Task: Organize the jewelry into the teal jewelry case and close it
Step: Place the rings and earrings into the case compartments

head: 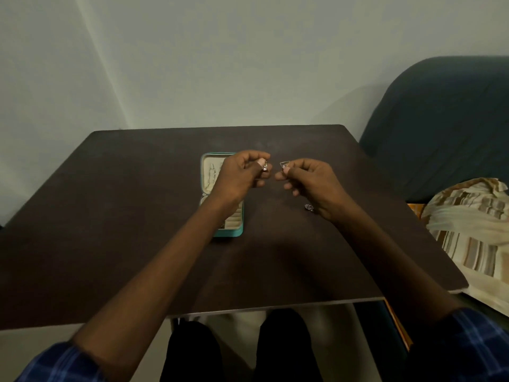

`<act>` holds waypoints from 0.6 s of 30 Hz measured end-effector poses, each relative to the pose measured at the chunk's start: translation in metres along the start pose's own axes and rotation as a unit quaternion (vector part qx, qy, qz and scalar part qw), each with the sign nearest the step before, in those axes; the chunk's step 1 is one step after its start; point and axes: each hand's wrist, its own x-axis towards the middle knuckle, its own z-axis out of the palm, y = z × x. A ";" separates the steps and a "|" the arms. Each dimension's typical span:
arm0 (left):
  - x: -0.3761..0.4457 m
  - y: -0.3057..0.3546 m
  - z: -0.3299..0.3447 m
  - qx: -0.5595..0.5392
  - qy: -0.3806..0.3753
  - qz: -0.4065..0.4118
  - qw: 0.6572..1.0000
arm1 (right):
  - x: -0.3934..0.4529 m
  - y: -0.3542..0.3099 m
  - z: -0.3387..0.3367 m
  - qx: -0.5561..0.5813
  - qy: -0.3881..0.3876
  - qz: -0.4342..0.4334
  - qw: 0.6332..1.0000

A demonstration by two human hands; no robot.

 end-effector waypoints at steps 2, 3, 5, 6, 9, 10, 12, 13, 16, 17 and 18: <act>-0.004 0.003 -0.008 -0.012 0.009 -0.010 1.000 | 0.000 -0.004 0.010 0.019 0.002 0.000 1.000; -0.007 0.004 -0.012 -0.015 0.012 -0.013 1.000 | 0.001 -0.004 0.015 0.024 0.003 0.000 1.000; -0.011 0.006 -0.020 -0.010 0.018 -0.014 1.000 | 0.000 -0.005 0.022 0.020 -0.005 -0.003 1.000; -0.013 0.007 -0.024 -0.005 0.018 -0.013 1.000 | 0.000 -0.006 0.024 0.005 -0.014 -0.010 1.000; -0.017 0.007 -0.036 0.012 0.023 -0.002 1.000 | -0.002 -0.009 0.029 -0.106 -0.048 -0.045 0.992; -0.018 0.008 -0.040 0.020 0.026 0.002 0.999 | -0.002 -0.010 0.030 -0.146 -0.054 -0.054 0.986; -0.018 0.007 -0.047 0.050 0.030 0.011 0.998 | 0.001 -0.013 0.033 -0.228 -0.064 -0.079 0.968; -0.017 0.006 -0.050 0.073 0.030 0.016 0.997 | 0.003 -0.015 0.036 -0.271 -0.072 -0.096 0.955; -0.018 0.002 -0.060 0.119 0.032 0.029 0.992 | 0.009 -0.019 0.047 -0.352 -0.105 -0.123 0.922; -0.017 0.000 -0.064 0.126 0.037 0.027 0.991 | 0.012 -0.019 0.052 -0.368 -0.117 -0.126 0.914; -0.016 -0.003 -0.067 0.134 0.042 0.022 0.990 | 0.014 -0.020 0.057 -0.380 -0.126 -0.127 0.907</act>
